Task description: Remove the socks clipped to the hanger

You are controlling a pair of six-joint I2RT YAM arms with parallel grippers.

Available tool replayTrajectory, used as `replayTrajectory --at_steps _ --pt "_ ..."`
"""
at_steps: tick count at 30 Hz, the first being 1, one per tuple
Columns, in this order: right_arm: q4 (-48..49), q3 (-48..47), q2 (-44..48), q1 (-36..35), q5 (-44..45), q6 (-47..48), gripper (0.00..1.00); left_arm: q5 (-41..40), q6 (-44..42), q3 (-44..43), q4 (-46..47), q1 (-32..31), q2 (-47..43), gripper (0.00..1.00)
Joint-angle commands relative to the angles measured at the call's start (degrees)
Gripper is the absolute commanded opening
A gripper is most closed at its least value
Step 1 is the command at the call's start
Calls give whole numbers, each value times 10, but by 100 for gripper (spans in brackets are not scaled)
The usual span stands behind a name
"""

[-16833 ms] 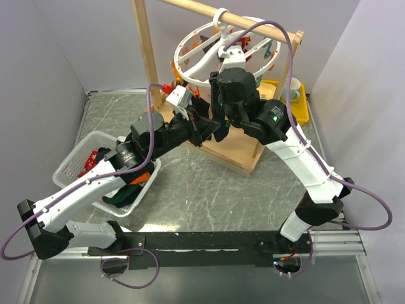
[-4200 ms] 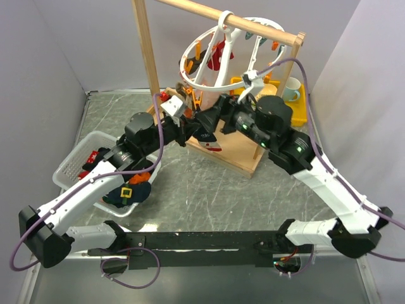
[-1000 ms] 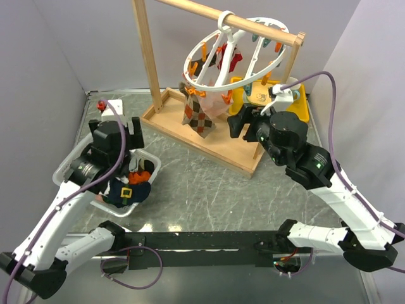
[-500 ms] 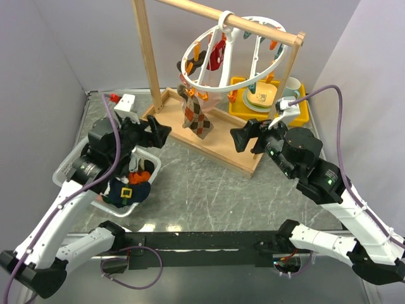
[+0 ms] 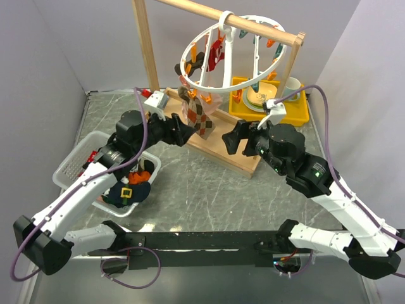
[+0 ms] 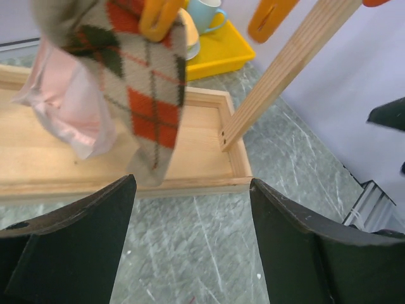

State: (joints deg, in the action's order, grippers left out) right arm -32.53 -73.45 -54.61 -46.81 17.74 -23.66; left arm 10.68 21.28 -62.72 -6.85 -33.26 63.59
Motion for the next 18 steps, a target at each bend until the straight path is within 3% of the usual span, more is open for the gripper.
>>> replayTrajectory --at_steps 1,5,13,18 --pt "-1 9 19 3 5 -80 100 -8 -2 -40 64 -11 31 78" --pt "116 101 87 3 -45 -66 100 -57 3 -58 61 -14 65 78" --pt "57 72 69 4 -1 -65 100 -143 5 -82 35 -14 94 94" --pt "104 114 89 3 9 -72 100 -112 2 -80 51 -14 108 91"
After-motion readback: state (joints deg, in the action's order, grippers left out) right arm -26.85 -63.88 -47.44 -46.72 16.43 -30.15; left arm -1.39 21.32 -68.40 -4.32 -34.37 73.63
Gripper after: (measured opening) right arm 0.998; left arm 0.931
